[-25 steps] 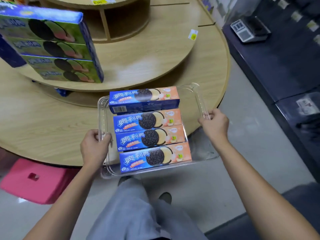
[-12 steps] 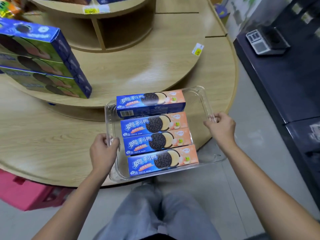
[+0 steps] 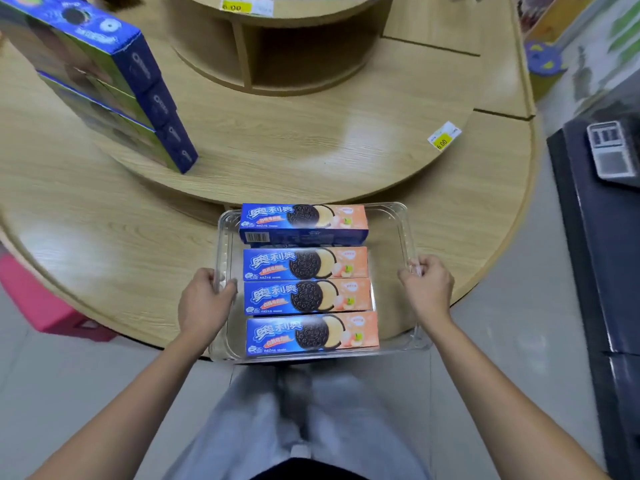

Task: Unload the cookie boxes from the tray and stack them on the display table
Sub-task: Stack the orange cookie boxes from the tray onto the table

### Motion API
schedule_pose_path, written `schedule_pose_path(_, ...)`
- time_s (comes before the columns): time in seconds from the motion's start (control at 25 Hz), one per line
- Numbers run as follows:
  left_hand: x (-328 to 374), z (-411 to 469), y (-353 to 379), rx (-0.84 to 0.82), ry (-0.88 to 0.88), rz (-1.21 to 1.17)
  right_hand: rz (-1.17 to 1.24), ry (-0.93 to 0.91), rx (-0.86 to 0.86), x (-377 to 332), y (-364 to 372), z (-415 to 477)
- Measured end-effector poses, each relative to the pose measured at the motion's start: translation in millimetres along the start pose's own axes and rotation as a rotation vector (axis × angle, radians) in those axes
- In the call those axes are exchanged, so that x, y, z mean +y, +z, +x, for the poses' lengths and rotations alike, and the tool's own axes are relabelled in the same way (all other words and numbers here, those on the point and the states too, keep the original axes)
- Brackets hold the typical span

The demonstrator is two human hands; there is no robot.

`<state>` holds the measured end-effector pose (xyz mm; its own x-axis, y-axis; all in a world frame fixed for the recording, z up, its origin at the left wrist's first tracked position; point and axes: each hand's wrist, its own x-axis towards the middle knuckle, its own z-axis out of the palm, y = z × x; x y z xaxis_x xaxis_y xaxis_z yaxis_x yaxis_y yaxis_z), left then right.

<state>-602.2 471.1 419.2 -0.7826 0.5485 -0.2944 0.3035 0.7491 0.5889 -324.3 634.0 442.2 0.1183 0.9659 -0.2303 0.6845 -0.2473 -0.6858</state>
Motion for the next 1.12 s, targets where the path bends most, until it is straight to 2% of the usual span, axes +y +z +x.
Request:
schedule_pose_path(0.28, -6, -11, 22, -0.009, -0.093, 0.056, -0.025, -0.03, -0.074, 11, 5, 20)
schedule_pose_path(0.68, -5, 0, 21, -0.033, -0.121, 0.047, -0.028, -0.017, -0.112, 9, 13, 27)
schedule_pose_path(0.8, 2, -7, 14, 0.085, -0.047, 0.032, -0.129, -0.038, -0.192, 0, 5, 24)
schedule_pose_path(0.88, 11, -3, 7, 0.17, 0.063, -0.016, -0.252, -0.132, -0.152, -10, -2, 24)
schedule_pose_path(0.96, 24, 5, 5, 0.106, 0.155, -0.01, -0.274, -0.301, -0.077, -25, -3, 26)
schedule_pose_path(1.0, 31, 8, 7, 0.054, 0.167, 0.026, -0.245, -0.356, -0.104, -34, 1, 28)
schedule_pose_path(1.12, 50, 6, 18, -0.07, 0.076, 0.109, -0.126, -0.233, -0.304, -59, 24, 33)
